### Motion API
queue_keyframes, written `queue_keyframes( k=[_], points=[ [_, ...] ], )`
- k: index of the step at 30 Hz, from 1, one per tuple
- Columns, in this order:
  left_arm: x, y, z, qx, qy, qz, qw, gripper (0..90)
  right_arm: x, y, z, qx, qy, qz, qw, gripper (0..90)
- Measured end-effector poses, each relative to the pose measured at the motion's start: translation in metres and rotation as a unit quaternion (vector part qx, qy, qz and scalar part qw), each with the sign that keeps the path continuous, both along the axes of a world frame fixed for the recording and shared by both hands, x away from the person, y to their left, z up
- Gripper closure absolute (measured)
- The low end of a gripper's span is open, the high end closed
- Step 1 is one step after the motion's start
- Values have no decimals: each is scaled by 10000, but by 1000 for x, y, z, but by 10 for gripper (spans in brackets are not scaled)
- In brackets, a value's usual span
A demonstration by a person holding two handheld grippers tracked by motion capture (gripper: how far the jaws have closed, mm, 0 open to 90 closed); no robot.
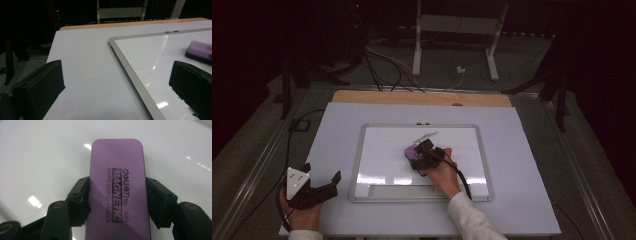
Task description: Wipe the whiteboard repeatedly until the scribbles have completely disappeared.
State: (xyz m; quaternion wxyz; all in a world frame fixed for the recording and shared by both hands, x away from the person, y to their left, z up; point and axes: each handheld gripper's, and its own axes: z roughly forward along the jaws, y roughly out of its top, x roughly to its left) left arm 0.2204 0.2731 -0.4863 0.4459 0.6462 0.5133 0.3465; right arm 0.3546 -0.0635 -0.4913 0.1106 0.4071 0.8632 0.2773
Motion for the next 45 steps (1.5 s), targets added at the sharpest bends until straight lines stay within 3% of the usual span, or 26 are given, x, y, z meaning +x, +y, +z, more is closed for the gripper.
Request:
queue_keyframes(
  k=[4,6,9,14,17,19,22,25,27,30,33,35,38,42,45],
  points=[
    [0,1,0,-6,-2,9,10000,6,-14,23,0,-17,-3,473,9989,413],
    [-1,1,0,-6,-4,10,10000,6,-14,25,1,-47,-31,503,9987,413],
    [-1,2,0,-13,-8,9,10000,6,-6,16,0,-80,-78,244,9996,413],
    [0,1,0,-11,2,12,10000,6,14,-16,0,-179,-124,-486,9986,413],
    [0,0,0,3,3,3,10000,6,17,-25,0,-91,-69,-635,9979,413],
    [0,-1,0,14,15,-5,10000,6,12,-20,0,-103,-72,-495,9987,413],
    [0,-1,0,24,12,-15,10000,6,2,-3,0,-54,-32,-38,10000,413],
    [0,0,0,6,0,-3,10000,6,-9,14,1,-20,32,464,9989,413],
    [-1,1,0,-2,1,8,10000,6,-11,18,1,-85,16,591,9982,413],
    [-1,1,0,-4,-9,12,10000,6,-3,10,1,-116,-11,332,9994,413],
    [-1,1,0,-3,-5,11,10000,6,12,-9,1,-138,19,-238,9996,413],
    [-1,1,0,-3,-2,12,10000,6,20,-25,2,-176,29,-653,9977,413],
    [0,1,0,1,4,9,10000,6,28,-45,1,-156,47,-1041,9944,413],
    [0,-1,0,22,18,-6,10000,6,29,-51,1,-160,26,-1098,9938,413],
    [0,-1,0,36,23,-16,10000,6,22,-36,1,-112,34,-797,9967,412]
  ],
)
